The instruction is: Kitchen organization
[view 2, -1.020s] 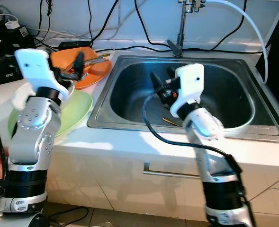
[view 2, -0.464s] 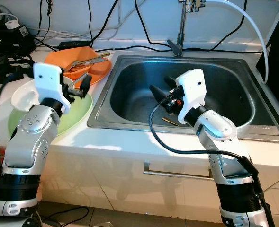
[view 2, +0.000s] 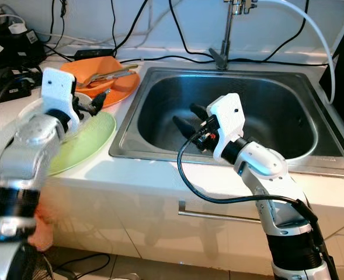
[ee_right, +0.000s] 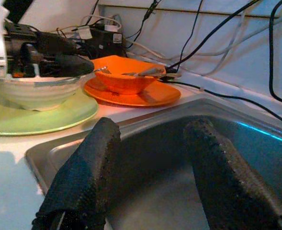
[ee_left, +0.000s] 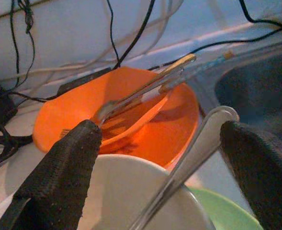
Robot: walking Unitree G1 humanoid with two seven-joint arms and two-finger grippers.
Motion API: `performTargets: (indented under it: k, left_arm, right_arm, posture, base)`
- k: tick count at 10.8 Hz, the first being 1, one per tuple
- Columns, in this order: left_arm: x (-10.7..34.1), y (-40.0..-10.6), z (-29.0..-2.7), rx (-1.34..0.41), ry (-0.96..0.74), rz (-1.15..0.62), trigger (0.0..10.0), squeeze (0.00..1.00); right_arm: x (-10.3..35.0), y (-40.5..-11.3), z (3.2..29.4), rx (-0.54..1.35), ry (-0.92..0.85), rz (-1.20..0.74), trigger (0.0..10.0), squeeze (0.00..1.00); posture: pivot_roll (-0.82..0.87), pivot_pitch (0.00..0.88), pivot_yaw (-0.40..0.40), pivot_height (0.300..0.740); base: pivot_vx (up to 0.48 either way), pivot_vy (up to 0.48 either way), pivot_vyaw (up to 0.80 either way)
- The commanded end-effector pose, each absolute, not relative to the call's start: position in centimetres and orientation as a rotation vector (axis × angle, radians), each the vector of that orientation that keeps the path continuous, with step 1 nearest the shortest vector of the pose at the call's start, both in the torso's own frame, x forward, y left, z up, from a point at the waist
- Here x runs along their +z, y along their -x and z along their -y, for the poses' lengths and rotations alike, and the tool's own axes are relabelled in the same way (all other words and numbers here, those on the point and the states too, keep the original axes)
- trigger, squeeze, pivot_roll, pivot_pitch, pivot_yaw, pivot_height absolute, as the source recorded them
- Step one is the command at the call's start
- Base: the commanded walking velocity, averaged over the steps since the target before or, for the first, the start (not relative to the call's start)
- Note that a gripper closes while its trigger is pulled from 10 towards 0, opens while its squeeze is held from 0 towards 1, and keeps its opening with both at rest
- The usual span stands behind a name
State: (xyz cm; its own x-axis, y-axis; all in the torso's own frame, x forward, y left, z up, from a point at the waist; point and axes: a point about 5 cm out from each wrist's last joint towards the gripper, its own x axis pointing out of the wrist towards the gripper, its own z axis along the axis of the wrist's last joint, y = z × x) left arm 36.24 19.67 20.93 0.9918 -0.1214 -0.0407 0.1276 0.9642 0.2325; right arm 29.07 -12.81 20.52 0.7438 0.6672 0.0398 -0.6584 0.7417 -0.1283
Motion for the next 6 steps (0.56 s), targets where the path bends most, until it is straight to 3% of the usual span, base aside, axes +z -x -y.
performTargets:
  k: [1, 6]
  left_arm:
    - [21.4, -36.7, -19.7, -0.142, -0.275, -0.024, 10.0, 0.0]
    - [21.5, -38.1, -19.3, -0.257, -0.367, -0.086, 10.0, 0.0]
  right_arm:
    - [20.8, -28.6, 12.4, 0.741, 0.1, 0.093, 10.0, 0.0]
    - [21.6, -27.2, 11.6, 0.825, 0.0, 0.08, 10.0, 0.0]
  posture:
    - [0.14, 0.022, 0.07, 0.74]
    - [0.14, 0.044, 0.083, 0.74]
  base:
    - [0.0, 0.0, 0.0]
    - [0.0, 0.0, 0.0]
